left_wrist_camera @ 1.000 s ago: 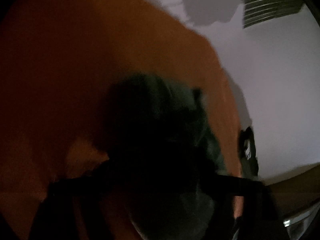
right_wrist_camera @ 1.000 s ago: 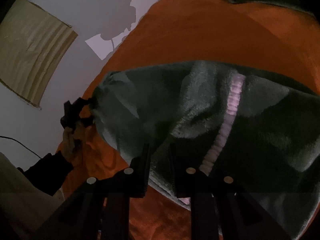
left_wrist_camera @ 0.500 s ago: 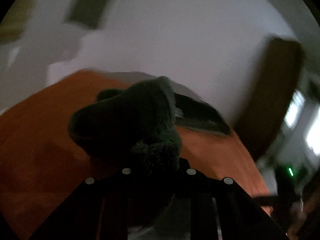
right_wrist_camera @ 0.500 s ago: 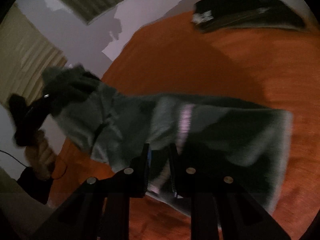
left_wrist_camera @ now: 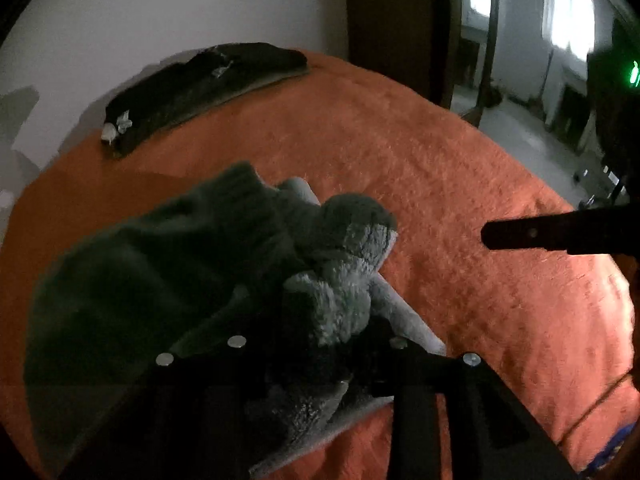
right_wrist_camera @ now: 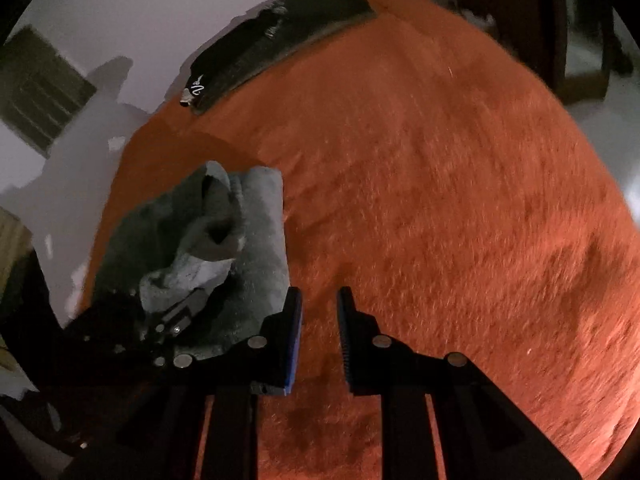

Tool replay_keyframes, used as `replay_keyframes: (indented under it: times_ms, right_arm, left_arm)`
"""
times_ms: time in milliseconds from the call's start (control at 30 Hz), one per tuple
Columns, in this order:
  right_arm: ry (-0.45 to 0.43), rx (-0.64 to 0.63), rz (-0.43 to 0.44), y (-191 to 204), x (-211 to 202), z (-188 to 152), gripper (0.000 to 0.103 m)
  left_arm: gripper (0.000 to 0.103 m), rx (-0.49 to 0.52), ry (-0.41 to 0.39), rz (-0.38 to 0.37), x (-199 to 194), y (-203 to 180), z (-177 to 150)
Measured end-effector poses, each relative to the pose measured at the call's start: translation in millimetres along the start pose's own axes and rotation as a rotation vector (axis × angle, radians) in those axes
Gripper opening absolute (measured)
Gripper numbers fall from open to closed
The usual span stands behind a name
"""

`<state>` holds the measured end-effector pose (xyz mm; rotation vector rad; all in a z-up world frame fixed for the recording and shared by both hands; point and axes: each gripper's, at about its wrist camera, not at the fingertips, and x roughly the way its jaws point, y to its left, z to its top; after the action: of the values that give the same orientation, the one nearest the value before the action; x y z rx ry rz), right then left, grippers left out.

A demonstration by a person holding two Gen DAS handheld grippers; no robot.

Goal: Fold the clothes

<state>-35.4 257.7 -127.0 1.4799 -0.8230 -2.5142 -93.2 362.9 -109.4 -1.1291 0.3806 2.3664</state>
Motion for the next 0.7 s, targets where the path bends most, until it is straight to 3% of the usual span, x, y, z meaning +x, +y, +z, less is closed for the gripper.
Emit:
replay_keyframes:
  times_ms: [167,233,300,333,400,433,533,633,667,700]
  right_arm:
    - [0.037,0.048,0.204,4.3,6.8,12.0,0.017]
    - [0.071,0.062,0.301,15.2,15.9,21.5,0.028]
    - [0.1,0.067,0.359,25.0,25.8,33.1,0.052]
    - [0.109,0.057,0.362,31.5,30.6,39.3,0.057]
    - [0.115,-0.009,0.316,48.5,41.4,56.0,0.07]
    - [0.127,-0.065,0.286,58.9,49.0,66.3,0.072]
    - [0.234,-0.213,0.216,90.4,88.1,92.0,0.074]
    - [0.371,-0.295,0.15,118.4,136.0,95.0,0.074]
    - [0.367,-0.318,0.121,123.6,143.5,91.7,0.068]
    - [0.343,-0.33,0.098,126.8,145.4,89.3,0.042]
  left_arm:
    - [0.048,-0.053,-0.069,-0.283,-72.4,42.8,-4.1]
    - [0.059,-0.045,-0.104,-0.389,-99.5,61.9,-11.3]
    - [0.06,-0.04,-0.128,-0.512,-123.6,84.5,-21.2]
    - [0.061,-0.065,-0.128,-0.523,-133.7,104.1,-28.6]
    - [0.067,-0.142,-0.117,-0.492,-144.0,143.6,-42.2]
    - [0.072,-0.192,-0.098,-0.442,-137.7,162.5,-49.7]
    - [0.073,-0.341,-0.039,-0.29,-118.8,219.2,-72.3]
    - [0.073,-0.487,0.02,-0.136,-99.8,275.9,-94.9]
    - [0.073,-0.533,0.04,-0.088,-93.2,293.5,-102.2]
    - [0.073,-0.558,0.061,-0.07,-83.5,298.5,-108.1]
